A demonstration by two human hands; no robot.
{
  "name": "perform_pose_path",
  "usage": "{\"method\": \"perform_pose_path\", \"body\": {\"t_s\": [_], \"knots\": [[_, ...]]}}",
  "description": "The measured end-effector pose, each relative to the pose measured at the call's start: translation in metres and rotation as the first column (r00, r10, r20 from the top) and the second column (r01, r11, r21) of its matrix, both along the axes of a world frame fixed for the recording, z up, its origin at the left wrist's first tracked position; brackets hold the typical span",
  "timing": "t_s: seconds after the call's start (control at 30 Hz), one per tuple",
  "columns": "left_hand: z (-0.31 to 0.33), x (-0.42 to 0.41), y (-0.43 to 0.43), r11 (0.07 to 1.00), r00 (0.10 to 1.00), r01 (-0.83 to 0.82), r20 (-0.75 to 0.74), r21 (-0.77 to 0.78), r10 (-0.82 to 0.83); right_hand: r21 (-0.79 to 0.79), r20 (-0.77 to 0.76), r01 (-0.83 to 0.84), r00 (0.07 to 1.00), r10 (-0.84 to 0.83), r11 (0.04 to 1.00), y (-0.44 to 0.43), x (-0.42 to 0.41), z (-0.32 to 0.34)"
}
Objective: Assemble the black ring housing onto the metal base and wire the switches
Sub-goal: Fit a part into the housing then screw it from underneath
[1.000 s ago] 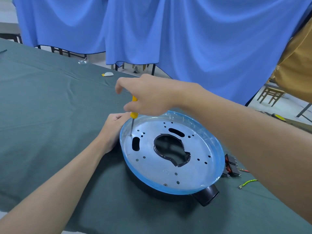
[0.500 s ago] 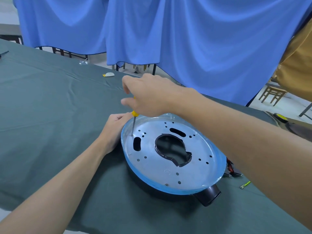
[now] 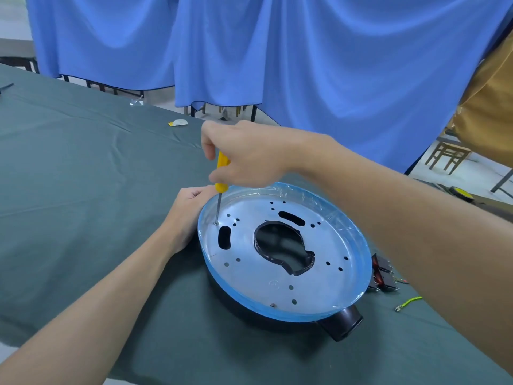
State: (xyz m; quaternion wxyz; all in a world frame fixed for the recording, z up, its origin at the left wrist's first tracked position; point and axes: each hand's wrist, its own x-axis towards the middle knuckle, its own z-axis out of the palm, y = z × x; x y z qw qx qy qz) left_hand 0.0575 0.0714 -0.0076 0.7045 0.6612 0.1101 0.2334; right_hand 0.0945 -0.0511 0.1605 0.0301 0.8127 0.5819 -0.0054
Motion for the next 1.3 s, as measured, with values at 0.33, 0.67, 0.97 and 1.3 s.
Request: {"method": "perform_pose_path", "body": {"t_s": [0.33, 0.67, 0.97, 1.3], "knots": [[-0.001, 0.001, 0.000, 1.000, 1.000, -0.001, 0.008, 0.007, 0.001, -0.039, 0.036, -0.017, 0.999, 0.018, 0.999, -0.002, 0.000, 0.001], [-0.001, 0.001, 0.001, 1.000, 1.000, -0.010, 0.000, -0.010, 0.010, -0.012, 0.054, -0.035, 0.998, 0.035, 0.999, -0.001, -0.003, 0.002], [-0.002, 0.003, 0.001, 1.000, 1.000, 0.003, 0.000, -0.019, -0.003, -0.028, 0.147, 0.023, 0.989, -0.018, 0.999, 0.002, 0.001, -0.001], [-0.004, 0.006, 0.003, 0.999, 0.999, -0.029, -0.037, 0.021, 0.030, -0.059, 0.185, -0.024, 0.982, 0.035, 0.998, 0.005, -0.018, 0.001]]}}
